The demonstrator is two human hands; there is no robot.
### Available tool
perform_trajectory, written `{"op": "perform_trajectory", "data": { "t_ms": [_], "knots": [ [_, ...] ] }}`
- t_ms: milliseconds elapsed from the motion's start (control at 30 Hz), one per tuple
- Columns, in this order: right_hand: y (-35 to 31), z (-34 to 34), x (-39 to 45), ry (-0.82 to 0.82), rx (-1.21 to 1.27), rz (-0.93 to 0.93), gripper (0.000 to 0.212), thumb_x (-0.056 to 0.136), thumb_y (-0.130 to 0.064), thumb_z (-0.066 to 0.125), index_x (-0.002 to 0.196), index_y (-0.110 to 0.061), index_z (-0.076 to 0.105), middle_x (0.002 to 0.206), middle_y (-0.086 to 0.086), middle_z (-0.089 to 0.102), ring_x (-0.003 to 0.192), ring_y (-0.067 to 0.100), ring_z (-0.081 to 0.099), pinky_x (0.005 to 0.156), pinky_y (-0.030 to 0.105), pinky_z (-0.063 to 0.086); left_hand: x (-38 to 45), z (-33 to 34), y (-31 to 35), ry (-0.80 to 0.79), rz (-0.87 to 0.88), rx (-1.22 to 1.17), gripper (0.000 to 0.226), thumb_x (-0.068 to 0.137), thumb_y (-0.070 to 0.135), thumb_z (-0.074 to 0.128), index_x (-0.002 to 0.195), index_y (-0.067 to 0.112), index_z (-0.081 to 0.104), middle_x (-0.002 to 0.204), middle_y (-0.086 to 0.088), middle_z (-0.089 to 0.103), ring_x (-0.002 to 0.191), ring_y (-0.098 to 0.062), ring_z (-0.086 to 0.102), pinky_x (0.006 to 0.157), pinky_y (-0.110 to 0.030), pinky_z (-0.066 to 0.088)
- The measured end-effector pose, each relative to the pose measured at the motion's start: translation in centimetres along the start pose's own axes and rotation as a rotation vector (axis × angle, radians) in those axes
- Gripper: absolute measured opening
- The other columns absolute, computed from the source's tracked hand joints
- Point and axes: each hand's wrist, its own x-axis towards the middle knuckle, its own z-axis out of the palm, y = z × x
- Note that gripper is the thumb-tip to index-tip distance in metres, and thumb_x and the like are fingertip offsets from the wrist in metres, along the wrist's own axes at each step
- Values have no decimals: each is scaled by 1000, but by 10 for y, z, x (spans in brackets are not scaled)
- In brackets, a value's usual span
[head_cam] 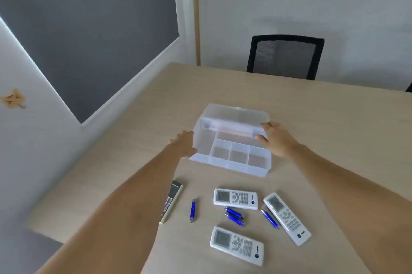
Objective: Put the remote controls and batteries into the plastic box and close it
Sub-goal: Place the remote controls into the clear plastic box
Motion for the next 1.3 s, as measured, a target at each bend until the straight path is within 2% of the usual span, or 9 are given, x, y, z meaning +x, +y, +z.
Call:
{"op": "perform_trajectory", "data": {
  "t_ms": [167, 333, 500, 600, 700, 800, 967, 1167, 1300],
  "knots": [
    [-11, 65, -15, -267, 16, -70, 30, 90, -22, 54, 116, -8, 57, 120, 14, 56, 115, 32, 53, 90, 36, 44, -21, 63, -40, -205, -190, 84, 64, 82, 28, 67, 134, 6, 36, 137, -15, 39, 128, -33, 43, 96, -43, 45],
    [-8, 125, -37, -543, -91, -102, 44, 77, -18, 67, 118, -7, 54, 120, 11, 53, 113, 28, 51, 91, 37, 45, -35, 120, -76, -300, -302, 41, 72, 72, 26, 75, 129, 7, 37, 129, -14, 43, 117, -32, 53, 85, -39, 49],
    [-8, 167, -43, -575, -199, -138, 65, 67, -25, 72, 125, -12, 48, 122, 8, 51, 113, 25, 50, 94, 35, 44, -36, 144, -91, -228, -264, -2, 62, 76, 25, 72, 123, 3, 37, 121, -15, 47, 108, -36, 58, 83, -38, 48],
    [-4, 175, -42, -553, -194, -128, 53, 67, -24, 70, 113, -10, 47, 113, 7, 48, 105, 25, 49, 84, 33, 44, -35, 142, -96, -249, -215, -50, 54, 80, 26, 68, 118, 3, 37, 106, -11, 47, 96, -32, 57, 76, -37, 46],
    [0, 167, -36, -604, -12, -83, 41, 67, -21, 66, 94, -15, 35, 86, -2, 40, 85, 20, 47, 59, 27, 36, -24, 121, -94, -175, -186, -393, 51, 78, 18, 67, 116, 6, 35, 95, -8, 54, 86, -29, 59, 63, -30, 44],
    [1, 141, -22, -579, 252, -56, 46, 67, -22, 68, 100, -17, 36, 83, -4, 54, 76, 21, 59, 56, 25, 41, 7, 78, -73, 28, -70, -628, 71, 79, 8, 63, 138, 14, 24, 86, -3, 56, 70, -19, 56, 56, -25, 45],
    [9, 79, 31, -331, 590, 28, 75, 74, -16, 72, 132, -28, 27, 105, -6, 61, 69, 16, 69, 51, 20, 51, 101, 35, -24, 5, 25, -865, 102, 86, 10, 63, 151, 28, -14, 112, -7, 56, 87, -23, 57, 70, -30, 51],
    [48, 61, 118, -329, 329, 81, 75, 80, -23, 68, 142, -31, 25, 126, 11, 61, 99, 31, 63, 87, 38, 50, 172, 62, 5, -276, -64, -801, 108, 88, 19, 64, 145, 33, -27, 153, -24, 27, 129, -42, 46, 95, -46, 49],
    [54, 81, 157, -503, 154, 69, 73, 86, -23, 61, 146, -33, 21, 128, 13, 58, 101, 30, 55, 87, 37, 45, 180, 87, 2, -373, -108, -669, 93, 95, 26, 52, 146, 33, -26, 154, -23, 21, 86, -32, 62, 69, -35, 54]
  ]
}}
